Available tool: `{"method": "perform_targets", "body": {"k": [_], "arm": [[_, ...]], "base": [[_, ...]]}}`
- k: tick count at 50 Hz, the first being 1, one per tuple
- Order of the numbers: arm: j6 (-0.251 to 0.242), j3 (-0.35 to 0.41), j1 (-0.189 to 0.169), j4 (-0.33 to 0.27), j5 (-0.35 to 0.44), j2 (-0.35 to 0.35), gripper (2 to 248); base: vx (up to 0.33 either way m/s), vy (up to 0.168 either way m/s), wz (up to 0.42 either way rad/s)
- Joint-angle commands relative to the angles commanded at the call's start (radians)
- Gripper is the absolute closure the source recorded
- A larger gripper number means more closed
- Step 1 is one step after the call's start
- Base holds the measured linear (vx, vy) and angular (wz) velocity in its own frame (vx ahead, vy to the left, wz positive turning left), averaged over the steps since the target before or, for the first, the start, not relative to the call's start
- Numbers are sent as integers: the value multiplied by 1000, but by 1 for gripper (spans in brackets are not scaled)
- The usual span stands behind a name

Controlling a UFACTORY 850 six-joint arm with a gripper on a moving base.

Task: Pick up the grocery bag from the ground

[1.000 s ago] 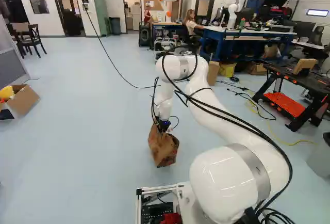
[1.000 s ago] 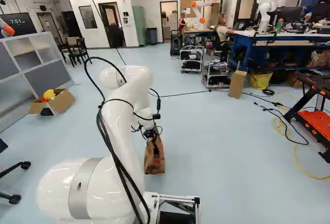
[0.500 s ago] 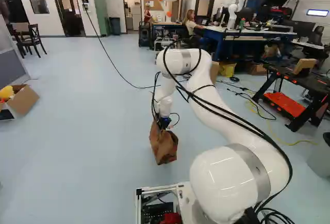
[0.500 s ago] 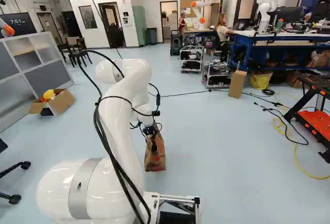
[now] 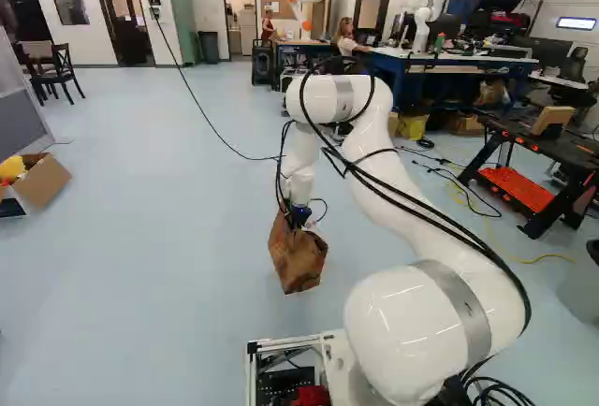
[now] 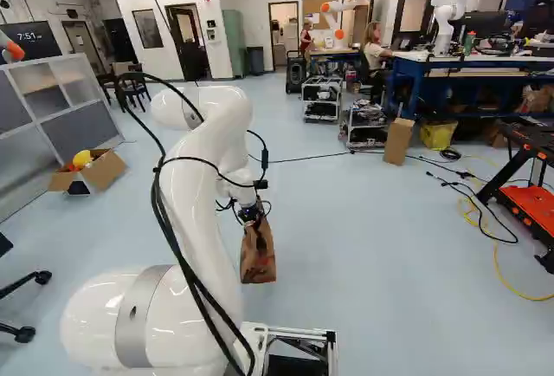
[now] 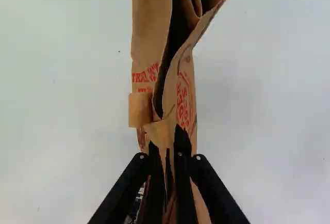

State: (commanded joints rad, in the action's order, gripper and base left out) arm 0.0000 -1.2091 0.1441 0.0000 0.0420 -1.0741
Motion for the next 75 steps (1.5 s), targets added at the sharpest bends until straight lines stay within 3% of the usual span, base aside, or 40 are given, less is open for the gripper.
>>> {"method": "perform_targets", "body": {"k": [46,75], "arm": [[0,149,4,0,0,186,229],[0,311,16,0,0,344,229]], "base": [[0,0,0],[0,0,0]]}}
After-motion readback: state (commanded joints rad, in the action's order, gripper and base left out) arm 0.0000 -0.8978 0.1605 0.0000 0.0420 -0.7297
